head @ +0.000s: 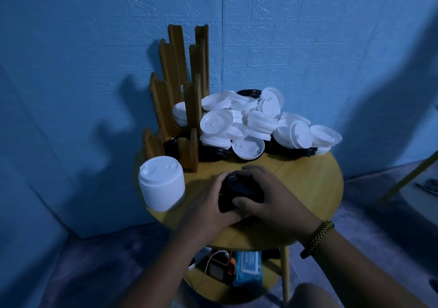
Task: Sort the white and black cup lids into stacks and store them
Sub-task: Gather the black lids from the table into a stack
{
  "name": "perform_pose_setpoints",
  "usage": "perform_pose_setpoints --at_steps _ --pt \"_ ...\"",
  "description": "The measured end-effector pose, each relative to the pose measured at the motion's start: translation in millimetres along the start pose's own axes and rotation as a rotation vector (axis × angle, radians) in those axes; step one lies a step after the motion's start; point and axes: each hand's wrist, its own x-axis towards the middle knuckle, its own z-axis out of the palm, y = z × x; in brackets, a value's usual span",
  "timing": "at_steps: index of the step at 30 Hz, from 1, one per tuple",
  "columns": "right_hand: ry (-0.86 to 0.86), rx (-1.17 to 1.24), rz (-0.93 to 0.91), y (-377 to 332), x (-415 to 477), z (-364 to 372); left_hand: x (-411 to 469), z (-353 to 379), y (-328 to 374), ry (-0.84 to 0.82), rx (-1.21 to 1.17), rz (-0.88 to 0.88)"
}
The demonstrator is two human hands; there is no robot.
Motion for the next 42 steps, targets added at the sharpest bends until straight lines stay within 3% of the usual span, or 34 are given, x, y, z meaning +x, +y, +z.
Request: perform_pose_setpoints --at_steps 6,11,15,21,27,31,38,42 --pt "-0.103 0.163 0.020 7 -2 -8 0 -2 1 -0.031 -0.053 -0.011" --pt "-0.040 0.013 0.011 6 -6 0 0 -2 1 -0.044 -0.021 0.003" --pt "-0.136 0.385 0.163 4 -7 -7 0 -3 3 -0.080 -0.025 -0.012" --pt "0.024 0.302 0.176 5 -12 4 1 -1 4 -0.073 -0.050 -0.040" --pt "0.047 0.305 0.133 12 -18 3 3 3 5 0.015 -0.084 -0.036" --pt "0.063 0.145 0.105 18 -24 9 2 3 8 0.029 -0.111 -0.039" --pt "0.096 0.093 0.089 17 -24 10 6 1 11 0.056 -0.106 -0.051" --pt "0.107 0.236 0.139 12 -22 5 7 6 16 0.104 -0.092 -0.063"
